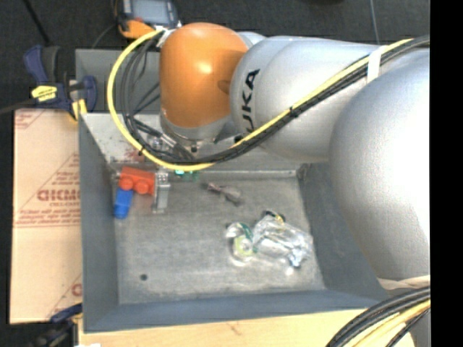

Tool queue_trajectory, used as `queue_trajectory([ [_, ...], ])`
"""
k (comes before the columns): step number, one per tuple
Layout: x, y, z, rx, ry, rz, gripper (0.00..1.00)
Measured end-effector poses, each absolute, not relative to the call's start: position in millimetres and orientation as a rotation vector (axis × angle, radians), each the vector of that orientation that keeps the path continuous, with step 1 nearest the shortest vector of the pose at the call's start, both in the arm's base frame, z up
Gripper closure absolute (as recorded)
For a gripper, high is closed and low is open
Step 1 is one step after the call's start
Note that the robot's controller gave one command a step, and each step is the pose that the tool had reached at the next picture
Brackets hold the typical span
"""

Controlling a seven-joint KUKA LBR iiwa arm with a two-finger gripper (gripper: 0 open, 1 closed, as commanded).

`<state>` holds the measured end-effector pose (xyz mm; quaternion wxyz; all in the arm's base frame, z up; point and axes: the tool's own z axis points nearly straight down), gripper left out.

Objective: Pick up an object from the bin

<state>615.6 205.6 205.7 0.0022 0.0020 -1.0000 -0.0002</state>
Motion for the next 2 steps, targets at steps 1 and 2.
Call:
queue_trajectory([
  [1, 647.7, 206.6, 90.3, -0.171, -3.137, 0.0, 0.0],
  [2, 648.9, 207.8, 96.1, -0.175, -3.142, -0.007, 1.0],
])
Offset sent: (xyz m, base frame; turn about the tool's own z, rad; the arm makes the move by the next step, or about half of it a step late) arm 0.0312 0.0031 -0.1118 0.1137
